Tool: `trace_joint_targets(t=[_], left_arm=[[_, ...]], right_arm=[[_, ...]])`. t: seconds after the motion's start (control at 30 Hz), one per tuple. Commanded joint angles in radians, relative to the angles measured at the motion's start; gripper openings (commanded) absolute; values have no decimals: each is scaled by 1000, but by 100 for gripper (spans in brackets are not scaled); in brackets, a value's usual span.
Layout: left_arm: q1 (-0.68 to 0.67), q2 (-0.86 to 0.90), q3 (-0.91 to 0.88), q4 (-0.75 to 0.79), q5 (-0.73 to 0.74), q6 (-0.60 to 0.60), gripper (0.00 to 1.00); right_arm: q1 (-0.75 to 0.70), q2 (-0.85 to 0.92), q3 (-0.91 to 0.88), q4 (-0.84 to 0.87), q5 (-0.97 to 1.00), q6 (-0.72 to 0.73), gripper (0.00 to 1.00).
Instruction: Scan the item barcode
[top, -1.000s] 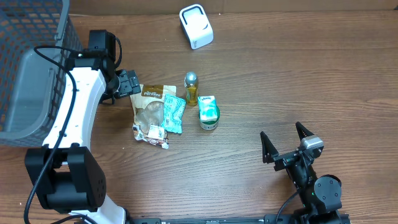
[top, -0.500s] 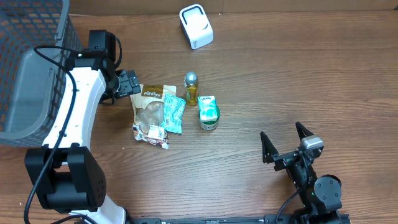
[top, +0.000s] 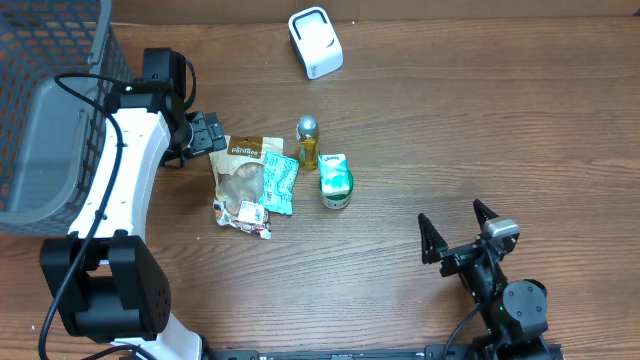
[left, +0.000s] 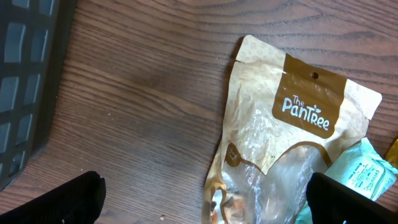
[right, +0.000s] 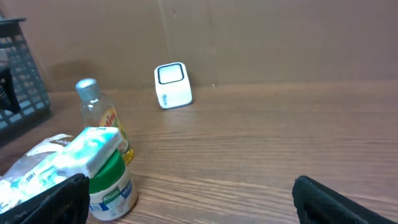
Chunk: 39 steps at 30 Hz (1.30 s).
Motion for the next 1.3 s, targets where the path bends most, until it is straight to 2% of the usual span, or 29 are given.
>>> trace_joint_targets(t=[0.0,0.23,0.57,0.73,0.87,0.97,1.27], left_arm=[[0,-19,15,3,-11,1,100],[0,-19,15,3,-11,1,100],[0,-19,15,3,-8,1,100],[0,-19,15,3,-8,1,100],[0,-19,15,3,-8,1,100],[0,-19,15,3,-8,1,100],[0,-19,15,3,-8,1,100]], right_arm=[[5,-8,121,-69,-5,18,100],[5,63,385,-258,-5,41,100],[5,426,784,-498,-70,88,100],[5,661,1022,-706,-95,93,100],[5,843,1205,-865,-229,93,100],[5,938,1270,-880,-349,93,100],[5,1118,1271,-895,-535,93,98]])
